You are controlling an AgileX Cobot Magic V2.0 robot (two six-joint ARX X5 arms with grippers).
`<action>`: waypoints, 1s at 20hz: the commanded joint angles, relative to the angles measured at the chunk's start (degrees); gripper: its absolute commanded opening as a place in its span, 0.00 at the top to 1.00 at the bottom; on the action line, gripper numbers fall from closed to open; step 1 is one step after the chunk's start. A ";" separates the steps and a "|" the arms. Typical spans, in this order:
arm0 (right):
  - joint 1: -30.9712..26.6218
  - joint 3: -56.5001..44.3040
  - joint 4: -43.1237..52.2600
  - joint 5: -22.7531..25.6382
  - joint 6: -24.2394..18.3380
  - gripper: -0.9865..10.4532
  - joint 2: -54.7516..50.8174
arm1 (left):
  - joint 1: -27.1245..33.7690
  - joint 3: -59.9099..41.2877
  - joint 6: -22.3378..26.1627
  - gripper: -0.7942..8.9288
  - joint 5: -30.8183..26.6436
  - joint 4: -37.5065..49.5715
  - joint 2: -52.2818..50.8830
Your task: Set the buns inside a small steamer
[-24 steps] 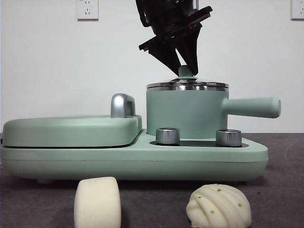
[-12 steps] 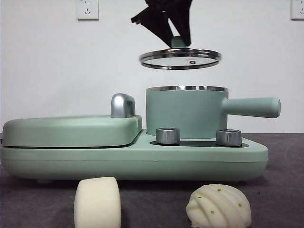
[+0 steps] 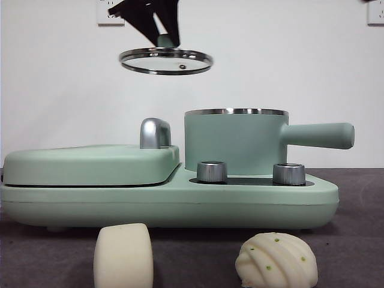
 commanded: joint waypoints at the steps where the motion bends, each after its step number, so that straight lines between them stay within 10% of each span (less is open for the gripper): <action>1: 8.87 2.93 0.39 5.22 4.31 0.49 5.86 | 1.73 2.27 -0.04 0.80 -0.09 0.87 -0.61; 9: 33.97 10.73 0.94 21.59 10.51 0.49 29.83 | 10.01 2.27 -0.04 0.80 -0.09 1.25 -0.61; 20: 44.28 11.47 9.33 24.39 12.20 0.49 51.36 | 18.86 2.27 -0.26 0.80 -0.07 1.18 -0.61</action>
